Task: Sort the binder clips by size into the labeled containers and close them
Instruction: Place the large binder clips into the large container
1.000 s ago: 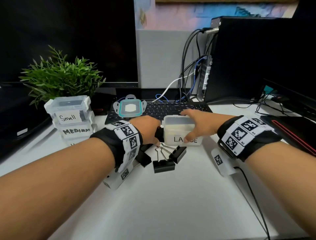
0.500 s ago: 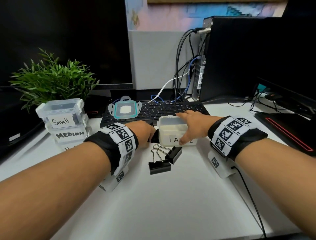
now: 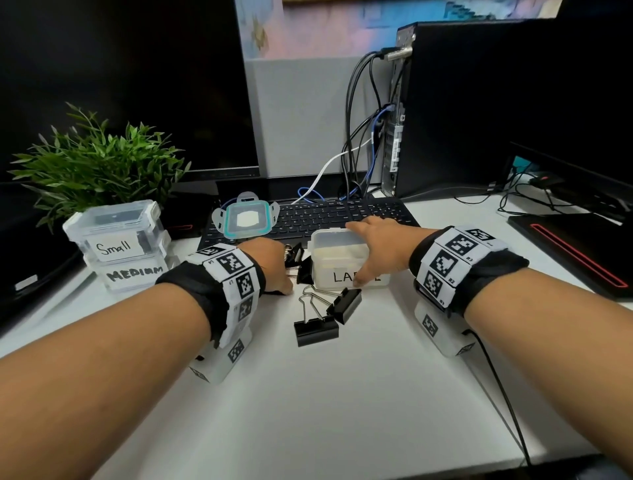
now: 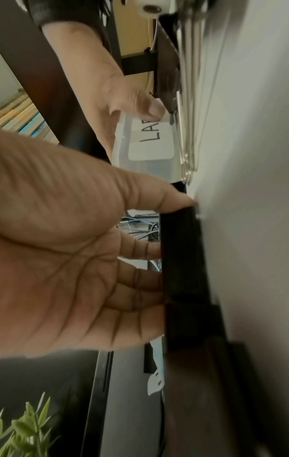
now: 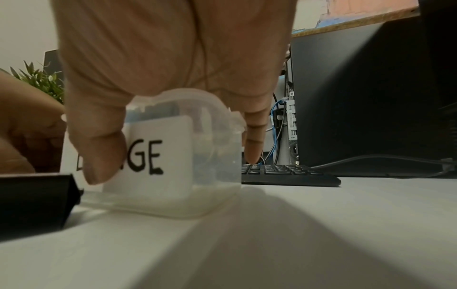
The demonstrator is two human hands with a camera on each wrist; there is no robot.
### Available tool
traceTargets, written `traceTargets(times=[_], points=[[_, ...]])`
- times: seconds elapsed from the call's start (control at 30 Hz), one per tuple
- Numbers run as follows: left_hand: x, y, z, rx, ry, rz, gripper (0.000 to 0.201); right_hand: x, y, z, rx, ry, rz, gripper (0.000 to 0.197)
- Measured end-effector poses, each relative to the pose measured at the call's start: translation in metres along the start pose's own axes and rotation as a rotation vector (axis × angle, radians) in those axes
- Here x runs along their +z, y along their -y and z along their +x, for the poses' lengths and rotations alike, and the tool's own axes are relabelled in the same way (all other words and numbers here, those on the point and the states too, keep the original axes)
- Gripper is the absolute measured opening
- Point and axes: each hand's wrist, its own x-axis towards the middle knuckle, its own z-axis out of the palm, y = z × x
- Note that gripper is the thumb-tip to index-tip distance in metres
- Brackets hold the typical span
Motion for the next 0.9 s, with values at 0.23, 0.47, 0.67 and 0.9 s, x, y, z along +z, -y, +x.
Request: traceTargets(times=[0.23,0.47,0.67,0.9], points=[[-0.025,0.020,-0.009,-0.087,-0.093,-0.209,0.030,0.000,0.001,-0.001,0.021,0.029,0.010,0.120],[-0.062,-0.002,-0.023,0.181,-0.304,-0.370,0.013,-0.002,0.004,0.001,0.017,-0.003,0.061,0.123],[-0.046,-0.030,-0.001,0.276,-0.121,-0.254,0.018,-0.003,0.004,0.000,0.029,-0.003,0.093,0.137],[-0.048,-0.037,0.014,0.328,-0.041,-0.193,0.023,-0.004,0.005,0.005,0.012,0.028,0.068,0.132]])
